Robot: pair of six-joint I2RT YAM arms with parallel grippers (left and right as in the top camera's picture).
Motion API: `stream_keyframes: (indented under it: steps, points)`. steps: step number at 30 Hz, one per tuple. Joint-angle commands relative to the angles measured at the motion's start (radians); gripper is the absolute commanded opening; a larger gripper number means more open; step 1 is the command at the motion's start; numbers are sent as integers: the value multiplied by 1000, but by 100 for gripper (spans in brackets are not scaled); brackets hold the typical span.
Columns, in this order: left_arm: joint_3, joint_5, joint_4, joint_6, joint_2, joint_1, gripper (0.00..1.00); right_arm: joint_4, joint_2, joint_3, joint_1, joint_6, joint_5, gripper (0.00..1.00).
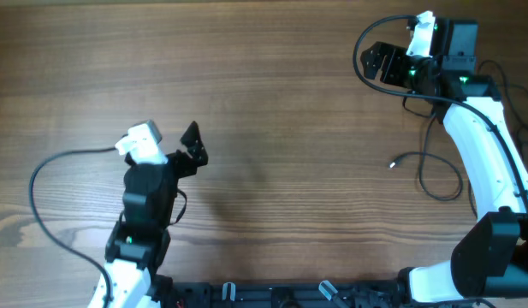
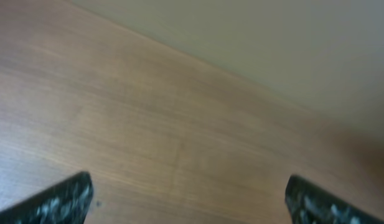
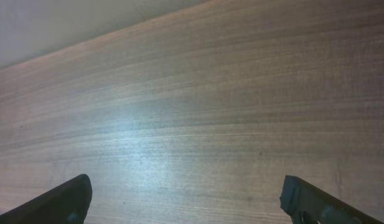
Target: Untangle cables
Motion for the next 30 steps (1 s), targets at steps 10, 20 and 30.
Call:
stream_keyframes:
  steps: [10,20,30]
  points:
    - [-286,-165,214,5,-542,74,100,2,15,17,-1,-16,9,100]
    - [-286,-209,98,5,-776,91,100,2,15,17,-1,-16,9,100]
    - [-286,-216,-24,5,-796,93,100,2,15,17,-1,-16,9,100]
